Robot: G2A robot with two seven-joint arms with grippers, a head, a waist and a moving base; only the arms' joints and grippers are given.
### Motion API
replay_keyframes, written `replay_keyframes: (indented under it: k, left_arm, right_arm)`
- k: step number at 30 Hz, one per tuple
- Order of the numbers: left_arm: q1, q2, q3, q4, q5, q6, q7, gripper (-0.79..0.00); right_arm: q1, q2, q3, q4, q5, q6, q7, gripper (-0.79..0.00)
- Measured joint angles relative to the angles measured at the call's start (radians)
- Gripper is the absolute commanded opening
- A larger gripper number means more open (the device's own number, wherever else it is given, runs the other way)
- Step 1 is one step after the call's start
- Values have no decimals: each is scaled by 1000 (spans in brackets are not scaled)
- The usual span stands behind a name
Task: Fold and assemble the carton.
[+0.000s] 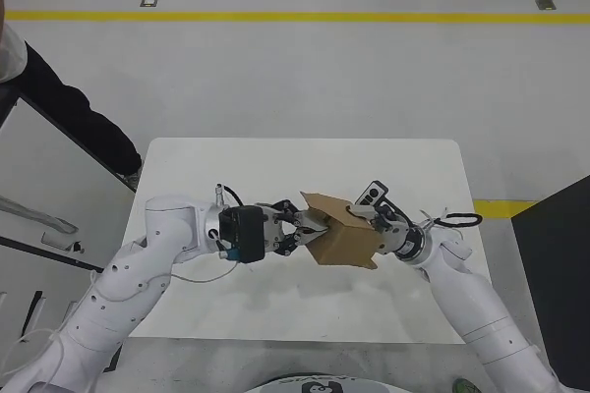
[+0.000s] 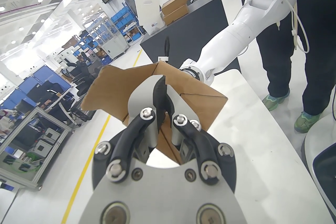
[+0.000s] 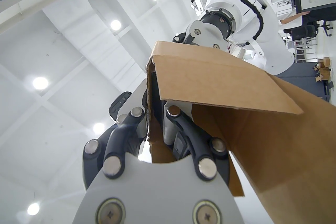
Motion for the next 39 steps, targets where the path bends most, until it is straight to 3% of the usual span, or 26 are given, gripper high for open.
replay_keyframes:
  k: [39]
  left_arm:
    - [11,16,-20,0,5,-3,-22,-785]
  right_arm:
    - [-5,-5,-3,-23,-50,-4,-61,-785]
